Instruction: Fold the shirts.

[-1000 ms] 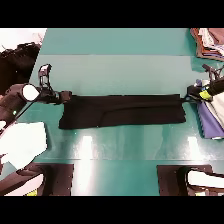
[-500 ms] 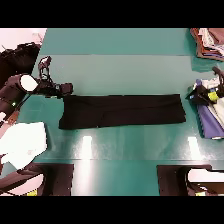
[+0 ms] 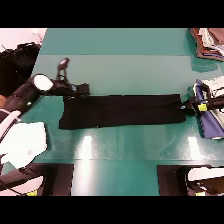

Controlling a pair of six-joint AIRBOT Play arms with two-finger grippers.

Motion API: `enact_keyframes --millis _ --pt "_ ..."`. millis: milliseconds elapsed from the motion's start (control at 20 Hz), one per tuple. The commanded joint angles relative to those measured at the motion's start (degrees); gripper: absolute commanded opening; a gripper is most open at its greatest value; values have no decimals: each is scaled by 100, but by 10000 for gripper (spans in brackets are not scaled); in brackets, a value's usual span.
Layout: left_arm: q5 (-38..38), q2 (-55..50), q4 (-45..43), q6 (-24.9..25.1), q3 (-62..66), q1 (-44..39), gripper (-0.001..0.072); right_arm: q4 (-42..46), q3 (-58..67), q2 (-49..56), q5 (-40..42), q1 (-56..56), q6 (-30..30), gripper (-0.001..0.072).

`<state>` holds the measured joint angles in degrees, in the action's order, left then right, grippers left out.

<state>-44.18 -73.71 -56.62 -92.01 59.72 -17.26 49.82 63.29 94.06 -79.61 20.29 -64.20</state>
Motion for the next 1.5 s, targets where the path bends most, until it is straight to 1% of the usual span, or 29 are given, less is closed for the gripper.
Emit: enact_keyframes --millis 0,150,250,400,600,800,1050,1150,1250,1300,1450 --pt "188 -699 136 55 404 -737 25 -210 267 96 -63 -389 192 22" --pt "133 -1508 136 52 1154 -1224 25 -251 756 -109 -485 -509 186 13" --pt "103 -2046 140 50 1676 -1471 25 -516 1130 -498 -675 -640 79 13" --pt "13 -2586 155 50 2168 -1696 25 -922 1615 -1145 -691 -981 -260 13" --pt "42 -2879 315 31 2396 -1742 25 -1285 2151 -1746 -437 -1768 -409 13" --pt "-4 -2940 315 46 2393 -1742 25 -1285 2568 -1843 -129 -2627 -651 13" --pt "68 -2938 302 52 2396 -1740 25 -1287 2734 -1843 431 -3576 -660 13" --pt "-79 -2931 291 48 2433 -1668 25 -1287 2743 -1843 647 -3866 -662 13" --pt "-391 -2745 225 50 2479 -1377 25 -1283 2739 -1829 887 -4179 -662 13" --pt "-514 -2535 46 50 2479 -1163 25 -1283 2736 -1823 1038 -4385 -662 13" --pt "-933 -1674 -907 48 2490 -348 25 -1287 2739 -1617 1681 -5219 -660 14"
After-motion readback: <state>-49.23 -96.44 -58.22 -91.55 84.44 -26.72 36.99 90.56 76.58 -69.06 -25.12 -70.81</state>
